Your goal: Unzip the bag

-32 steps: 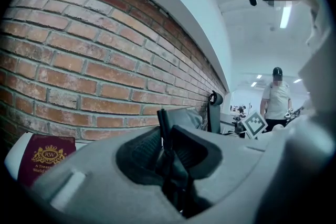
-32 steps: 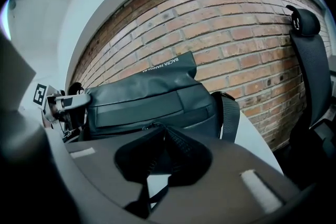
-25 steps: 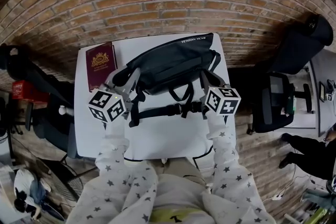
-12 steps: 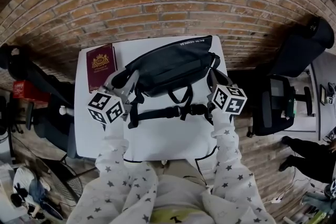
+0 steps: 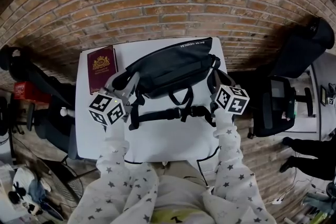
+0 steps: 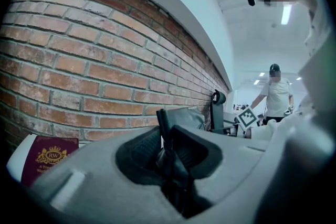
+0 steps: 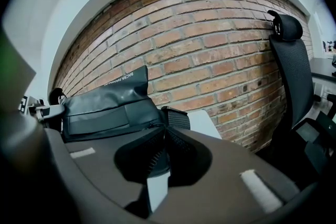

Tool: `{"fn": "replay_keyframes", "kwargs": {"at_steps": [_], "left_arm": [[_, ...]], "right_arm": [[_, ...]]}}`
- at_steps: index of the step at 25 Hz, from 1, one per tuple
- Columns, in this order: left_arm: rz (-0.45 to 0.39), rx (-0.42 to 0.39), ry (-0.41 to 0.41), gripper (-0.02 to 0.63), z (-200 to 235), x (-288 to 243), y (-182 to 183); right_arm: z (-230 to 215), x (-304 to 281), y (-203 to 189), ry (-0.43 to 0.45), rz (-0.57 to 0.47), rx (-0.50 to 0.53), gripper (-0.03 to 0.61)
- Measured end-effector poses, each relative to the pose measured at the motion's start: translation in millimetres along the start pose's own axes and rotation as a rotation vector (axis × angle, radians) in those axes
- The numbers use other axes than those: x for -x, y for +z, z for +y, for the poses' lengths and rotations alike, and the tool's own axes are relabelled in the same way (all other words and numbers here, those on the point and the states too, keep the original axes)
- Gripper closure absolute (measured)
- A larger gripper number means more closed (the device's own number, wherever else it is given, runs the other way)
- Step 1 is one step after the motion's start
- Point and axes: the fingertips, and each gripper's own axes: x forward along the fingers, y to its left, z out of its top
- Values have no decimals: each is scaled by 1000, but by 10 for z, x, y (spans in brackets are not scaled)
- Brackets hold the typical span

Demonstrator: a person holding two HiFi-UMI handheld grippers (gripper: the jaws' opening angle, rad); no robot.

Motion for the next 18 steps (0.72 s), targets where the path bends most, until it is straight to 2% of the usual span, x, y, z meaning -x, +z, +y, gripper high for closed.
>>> {"fn": "replay_keyframes", "kwargs": {"at_steps": [9, 15, 17, 18], "left_arm": [[5, -5, 8, 540, -11, 8, 0], [5, -21, 41, 534, -21, 17, 2], [3, -25, 55, 526, -30, 17, 1], [-1, -21, 61, 523, -36, 21, 5]], "right_arm": [[-53, 25, 2, -21, 2, -16, 558], [24, 59, 20, 20, -10, -5, 551], [42, 79, 60, 19, -37, -7, 522], [49, 93, 85, 17, -54, -10, 483]]}}
